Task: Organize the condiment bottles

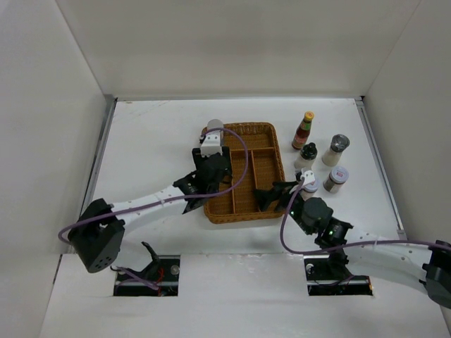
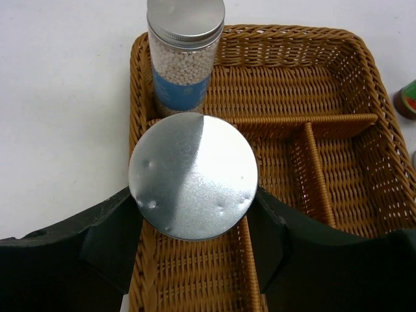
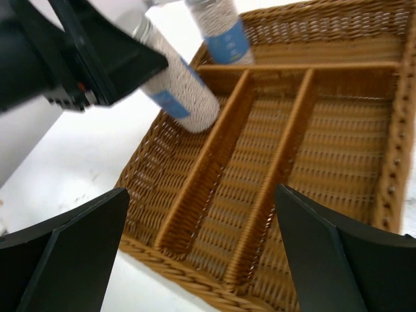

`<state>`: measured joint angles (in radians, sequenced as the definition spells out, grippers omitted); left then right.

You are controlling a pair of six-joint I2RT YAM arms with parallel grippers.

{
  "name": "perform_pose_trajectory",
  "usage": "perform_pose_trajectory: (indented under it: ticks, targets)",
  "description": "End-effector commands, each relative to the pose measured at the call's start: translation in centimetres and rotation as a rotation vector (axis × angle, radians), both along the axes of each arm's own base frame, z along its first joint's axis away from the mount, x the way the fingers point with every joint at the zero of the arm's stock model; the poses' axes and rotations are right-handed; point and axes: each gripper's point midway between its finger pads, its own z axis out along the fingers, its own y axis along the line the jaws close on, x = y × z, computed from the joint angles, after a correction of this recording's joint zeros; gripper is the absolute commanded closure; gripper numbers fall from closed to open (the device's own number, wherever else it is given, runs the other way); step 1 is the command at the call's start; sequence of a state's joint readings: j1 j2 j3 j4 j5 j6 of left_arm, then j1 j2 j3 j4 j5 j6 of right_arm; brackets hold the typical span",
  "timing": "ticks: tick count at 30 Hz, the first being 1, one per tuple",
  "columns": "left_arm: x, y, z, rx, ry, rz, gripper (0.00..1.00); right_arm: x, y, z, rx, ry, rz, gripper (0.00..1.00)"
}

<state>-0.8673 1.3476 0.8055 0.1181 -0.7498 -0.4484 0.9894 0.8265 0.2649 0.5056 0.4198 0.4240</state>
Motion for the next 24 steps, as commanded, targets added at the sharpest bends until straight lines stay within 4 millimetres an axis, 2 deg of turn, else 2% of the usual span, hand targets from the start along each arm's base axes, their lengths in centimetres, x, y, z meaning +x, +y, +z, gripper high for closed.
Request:
perform_pose_trajectory:
  ticks: [1,5,7,10,13,15,16,19,21,24]
  targets:
    - [2.6,-1.5,5.1,-0.158,-0.154,0.014,0.73,0.5,-0.7,1.4,0.083,-0.012,-0.038,0.00]
    - [3.5,-1.8,2.0,-0.152,-0.142,-0.009,0.71,0.6,-0.7,1.3,0.078,-0.014,-0.043,0.00]
    - [3.3,-1.8,0.6,-0.143,-0.129,-0.008,0.60,0.7,-0.9,1.4,0.078,-0.016,-0.054,0.00]
    - [2.9,-1.6,-0.5,-0.129,-0.119,-0.003,0.39,0.9,-1.2,1.6,0.082,-0.019,-0.071,0.00]
    - [2.5,-1.1,-0.7,-0.125,-0.116,-0.001,0.25,0.8,-1.5,3.4,0.108,-0.034,-0.078,0.06]
    - [2.2,-0.9,-0.3,-0.136,-0.123,-0.006,0.17,1.0,-1.8,4.8,0.109,-0.038,-0.093,0.14]
    - [1.9,-0.9,0.0,-0.146,-0.128,-0.015,0.12,1.3,-2.2,5.4,0.101,-0.036,-0.115,0.22]
    - [0.3,-1.2,2.2,-0.192,-0.166,-0.054,0.02,2.8,-4.3,7.3,0.065,-0.030,-0.218,0.42]
    - [-1.1,-0.6,4.4,-0.249,-0.211,-0.071,0.00,4.3,-6.2,8.6,0.024,-0.020,-0.305,0.56]
    - [-3.3,1.1,7.0,-0.348,-0.295,-0.082,0.00,7.0,-8.9,8.9,-0.059,0.024,-0.428,0.61]
